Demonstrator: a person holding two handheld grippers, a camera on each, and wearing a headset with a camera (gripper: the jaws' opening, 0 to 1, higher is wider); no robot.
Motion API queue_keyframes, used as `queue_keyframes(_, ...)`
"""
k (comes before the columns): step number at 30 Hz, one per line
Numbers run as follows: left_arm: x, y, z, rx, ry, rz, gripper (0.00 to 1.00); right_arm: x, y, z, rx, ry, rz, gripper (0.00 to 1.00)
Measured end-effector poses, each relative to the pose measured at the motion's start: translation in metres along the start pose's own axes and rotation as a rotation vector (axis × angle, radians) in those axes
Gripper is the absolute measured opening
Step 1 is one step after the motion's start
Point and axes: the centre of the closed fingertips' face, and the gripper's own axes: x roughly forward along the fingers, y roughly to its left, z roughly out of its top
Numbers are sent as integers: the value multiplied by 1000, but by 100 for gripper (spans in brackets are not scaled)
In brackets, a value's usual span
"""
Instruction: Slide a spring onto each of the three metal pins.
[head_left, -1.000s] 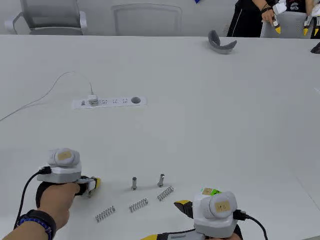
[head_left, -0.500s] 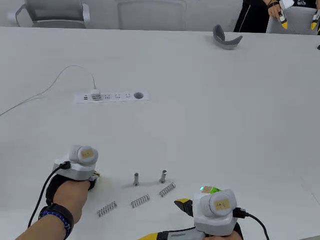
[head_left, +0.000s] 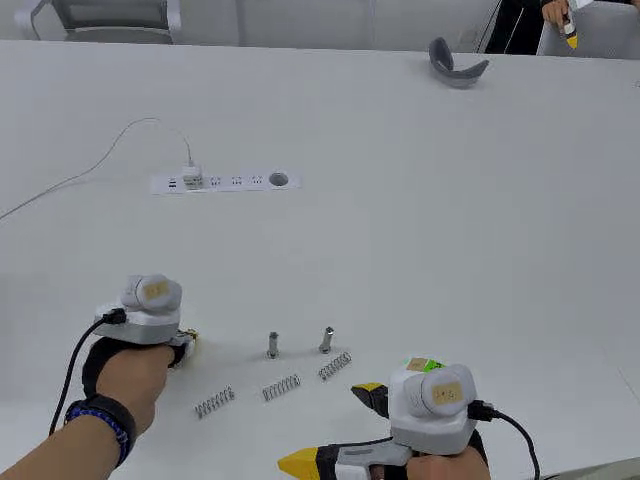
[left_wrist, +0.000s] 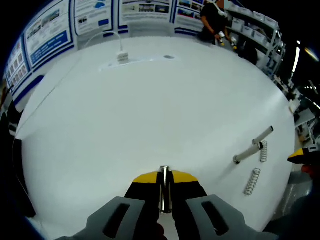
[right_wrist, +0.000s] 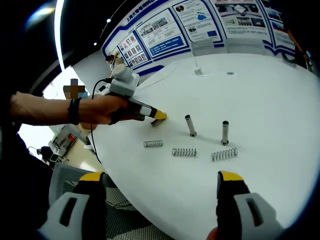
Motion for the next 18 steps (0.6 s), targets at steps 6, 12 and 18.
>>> queue_keyframes(6, -14, -1, 3, -20, -32, -6, 7, 0, 1, -1, 4, 1, 1, 93)
queue_keyframes(12, -30, -3, 2, -37, -56, -7, 7, 2, 3, -2, 0, 3, 4, 93)
queue_keyframes(18, -41, -4, -3, -34, -70, -7, 7, 1, 2, -1, 0, 1, 5, 93)
